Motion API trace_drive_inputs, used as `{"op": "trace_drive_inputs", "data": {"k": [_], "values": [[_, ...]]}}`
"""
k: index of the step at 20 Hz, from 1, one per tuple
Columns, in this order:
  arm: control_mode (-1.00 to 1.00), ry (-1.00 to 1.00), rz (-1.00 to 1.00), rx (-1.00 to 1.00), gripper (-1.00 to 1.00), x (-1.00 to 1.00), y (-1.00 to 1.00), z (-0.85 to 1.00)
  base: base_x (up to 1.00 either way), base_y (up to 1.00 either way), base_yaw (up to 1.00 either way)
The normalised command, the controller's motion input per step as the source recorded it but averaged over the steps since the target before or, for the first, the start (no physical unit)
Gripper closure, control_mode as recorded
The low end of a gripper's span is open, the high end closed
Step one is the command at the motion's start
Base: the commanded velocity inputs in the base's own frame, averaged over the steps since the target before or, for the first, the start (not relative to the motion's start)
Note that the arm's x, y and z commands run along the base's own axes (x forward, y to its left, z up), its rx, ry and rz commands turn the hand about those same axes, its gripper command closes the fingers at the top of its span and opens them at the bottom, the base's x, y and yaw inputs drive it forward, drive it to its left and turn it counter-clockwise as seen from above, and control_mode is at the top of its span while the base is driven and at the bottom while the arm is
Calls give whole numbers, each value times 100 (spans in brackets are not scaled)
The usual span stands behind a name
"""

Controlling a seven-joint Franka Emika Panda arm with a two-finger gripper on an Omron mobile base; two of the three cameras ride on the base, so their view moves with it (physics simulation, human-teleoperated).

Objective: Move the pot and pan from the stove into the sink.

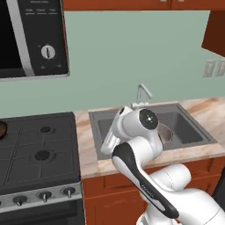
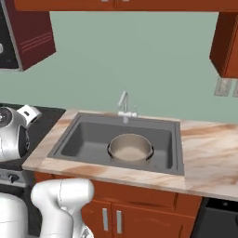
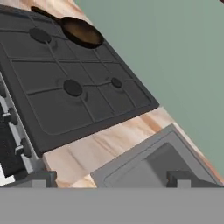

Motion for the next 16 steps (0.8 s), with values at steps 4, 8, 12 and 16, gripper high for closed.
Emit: {"op": "trace_drive_inputs", "data": {"k": [4,8,12,16], "values": [[100,0,0,0,-100,0,0,0,-15,100,-3],[100,0,0,0,-100,0,0,0,-16,100,-3],[100,0,0,0,-100,0,0,0,-15,97,-3],[100,0,0,0,-100,0,0,0,-11,90,-5]]}}
